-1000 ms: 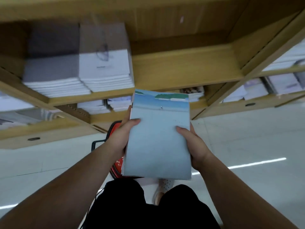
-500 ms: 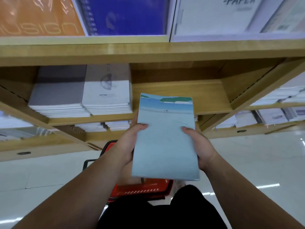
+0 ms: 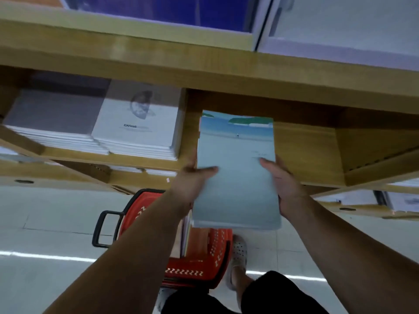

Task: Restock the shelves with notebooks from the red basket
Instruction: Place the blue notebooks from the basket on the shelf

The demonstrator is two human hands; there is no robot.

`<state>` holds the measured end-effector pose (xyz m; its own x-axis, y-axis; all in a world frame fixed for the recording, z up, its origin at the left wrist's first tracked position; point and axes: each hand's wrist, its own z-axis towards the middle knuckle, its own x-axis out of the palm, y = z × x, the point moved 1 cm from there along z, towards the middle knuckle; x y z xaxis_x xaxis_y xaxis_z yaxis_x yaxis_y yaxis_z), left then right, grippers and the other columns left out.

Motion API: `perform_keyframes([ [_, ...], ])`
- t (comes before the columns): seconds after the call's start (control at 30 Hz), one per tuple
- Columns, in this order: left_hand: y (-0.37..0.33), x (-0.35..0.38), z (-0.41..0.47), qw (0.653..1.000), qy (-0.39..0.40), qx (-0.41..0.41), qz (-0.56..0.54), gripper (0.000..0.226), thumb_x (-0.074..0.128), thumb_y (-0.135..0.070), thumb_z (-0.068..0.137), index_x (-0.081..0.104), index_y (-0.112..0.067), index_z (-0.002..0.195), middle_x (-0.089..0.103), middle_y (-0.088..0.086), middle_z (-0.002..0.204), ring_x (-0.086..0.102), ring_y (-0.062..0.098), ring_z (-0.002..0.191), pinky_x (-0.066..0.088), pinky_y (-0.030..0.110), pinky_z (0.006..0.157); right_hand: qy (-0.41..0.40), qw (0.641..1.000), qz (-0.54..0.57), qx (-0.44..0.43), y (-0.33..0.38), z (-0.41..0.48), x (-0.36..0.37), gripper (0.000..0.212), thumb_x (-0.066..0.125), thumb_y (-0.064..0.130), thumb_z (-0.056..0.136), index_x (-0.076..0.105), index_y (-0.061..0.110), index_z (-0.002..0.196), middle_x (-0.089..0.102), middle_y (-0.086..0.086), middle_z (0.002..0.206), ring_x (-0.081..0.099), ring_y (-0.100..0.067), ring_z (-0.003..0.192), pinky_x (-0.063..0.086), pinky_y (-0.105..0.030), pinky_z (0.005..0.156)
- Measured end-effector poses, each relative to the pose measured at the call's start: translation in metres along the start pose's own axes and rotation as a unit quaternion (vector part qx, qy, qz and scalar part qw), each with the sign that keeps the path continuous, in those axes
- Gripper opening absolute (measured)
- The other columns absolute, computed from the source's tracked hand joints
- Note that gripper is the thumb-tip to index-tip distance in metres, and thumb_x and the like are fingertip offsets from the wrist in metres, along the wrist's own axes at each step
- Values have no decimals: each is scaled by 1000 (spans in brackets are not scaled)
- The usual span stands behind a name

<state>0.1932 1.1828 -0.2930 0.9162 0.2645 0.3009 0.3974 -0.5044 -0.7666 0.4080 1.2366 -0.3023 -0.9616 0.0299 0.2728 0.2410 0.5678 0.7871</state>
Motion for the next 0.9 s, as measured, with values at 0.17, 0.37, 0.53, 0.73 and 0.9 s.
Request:
perform_keyframes([
  [0.17, 19, -17, -24, 996, -20, -81, -8, 74, 83, -32, 79, 51, -40, 146, 74, 1, 126, 74, 29, 108, 60, 49, 88, -1, 1000, 1, -1, -4, -3, -2, 51, 69, 25, 91, 63, 27, 141, 74, -9, 130, 71, -39, 116, 60, -54, 89],
  [0.37, 25, -12, -56, 984, -35, -173, -33, 45, 71, -36, 88, 62, -25, 131, 70, 10, 118, 67, 31, 103, 61, 46, 75, -14, 1000, -3, 20, 2, -11, 4, 32, 65, 19, 99, 69, 30, 129, 79, -5, 119, 78, -28, 98, 64, -43, 75],
  [0.53, 18, -10, -51, 979, -69, -180, -65, 37, 73, -21, 86, 65, -16, 122, 71, 14, 115, 67, 34, 103, 56, 57, 93, -18, 1000, -19, 16, 1, -8, 6, 37, 67, 21, 98, 67, 28, 134, 77, -7, 123, 75, -35, 107, 61, -48, 83],
  [0.73, -4, -15, -26, 985, -74, -146, -60, 12, 70, -25, 87, 69, -19, 97, 76, 0, 79, 71, 20, 72, 55, 36, 63, -30, 999, -35, 27, 20, 19, 30, 34, 72, 26, 96, 68, 26, 130, 79, -10, 115, 77, -39, 101, 62, -50, 78],
  [0.9, -14, -25, -12, 981, -115, -106, -117, 19, 73, -31, 86, 72, -21, 103, 76, 0, 90, 72, 24, 81, 54, 32, 62, -38, 997, -65, 13, 32, 41, 61, 25, 74, 28, 95, 71, 27, 120, 80, -7, 110, 76, -38, 100, 62, -49, 81],
])
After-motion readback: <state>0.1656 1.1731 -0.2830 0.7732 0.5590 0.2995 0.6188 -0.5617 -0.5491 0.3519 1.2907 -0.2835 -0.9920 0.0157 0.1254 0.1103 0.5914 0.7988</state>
